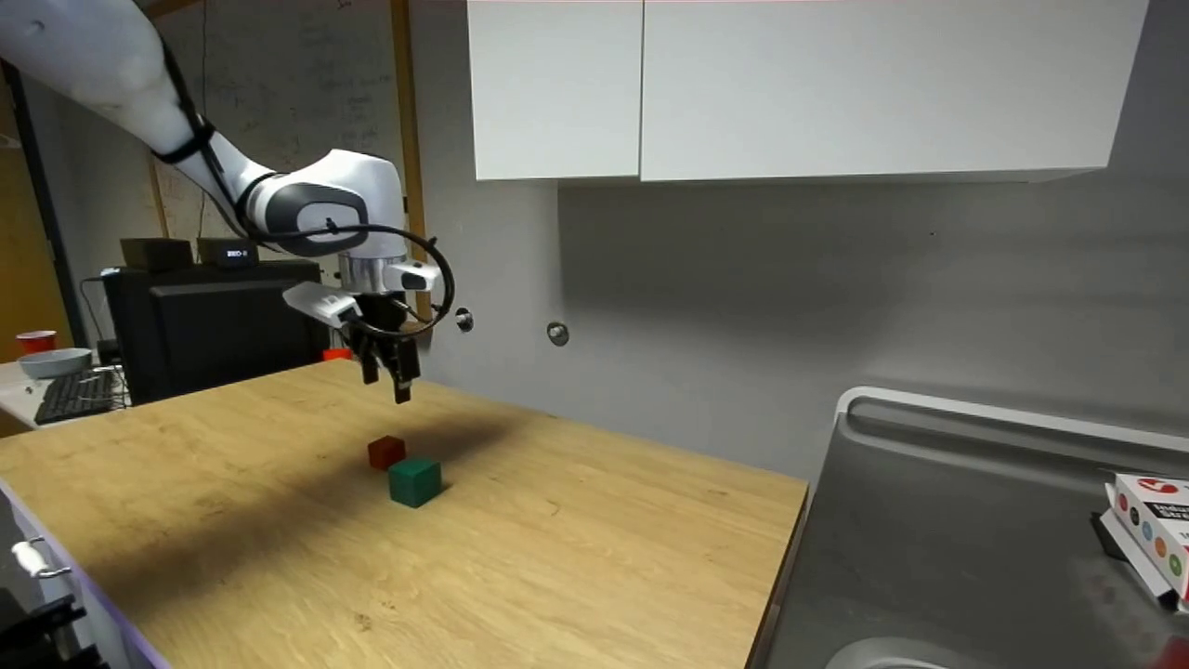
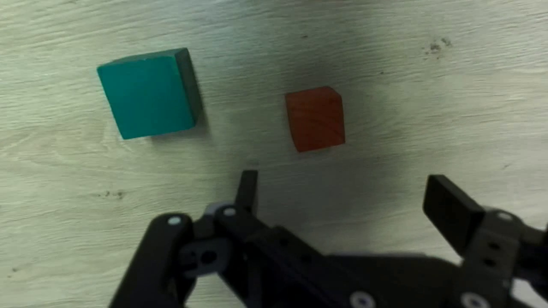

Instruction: Put the orange block on the green block

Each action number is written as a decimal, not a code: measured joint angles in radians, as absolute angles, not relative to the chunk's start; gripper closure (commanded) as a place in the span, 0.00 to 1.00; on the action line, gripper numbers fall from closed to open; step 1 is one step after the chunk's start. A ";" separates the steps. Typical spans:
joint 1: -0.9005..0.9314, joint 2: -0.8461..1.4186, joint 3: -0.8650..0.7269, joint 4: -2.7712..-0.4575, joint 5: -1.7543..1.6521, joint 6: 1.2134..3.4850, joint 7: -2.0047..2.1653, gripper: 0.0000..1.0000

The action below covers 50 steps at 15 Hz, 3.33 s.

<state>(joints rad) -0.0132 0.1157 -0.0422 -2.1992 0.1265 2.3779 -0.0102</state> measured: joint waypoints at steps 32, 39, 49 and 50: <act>-0.050 0.462 -0.042 -1.892 0.092 2.113 -0.018 0.82; -0.111 0.401 -0.044 -1.909 0.162 2.127 -0.020 0.82; -0.187 0.311 -0.067 -2.020 0.264 2.175 -0.032 0.82; -0.192 0.303 -0.073 -2.034 0.270 2.178 -0.035 0.82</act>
<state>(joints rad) -0.1919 0.3026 -0.0729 -2.0345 0.2700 2.1777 -0.0346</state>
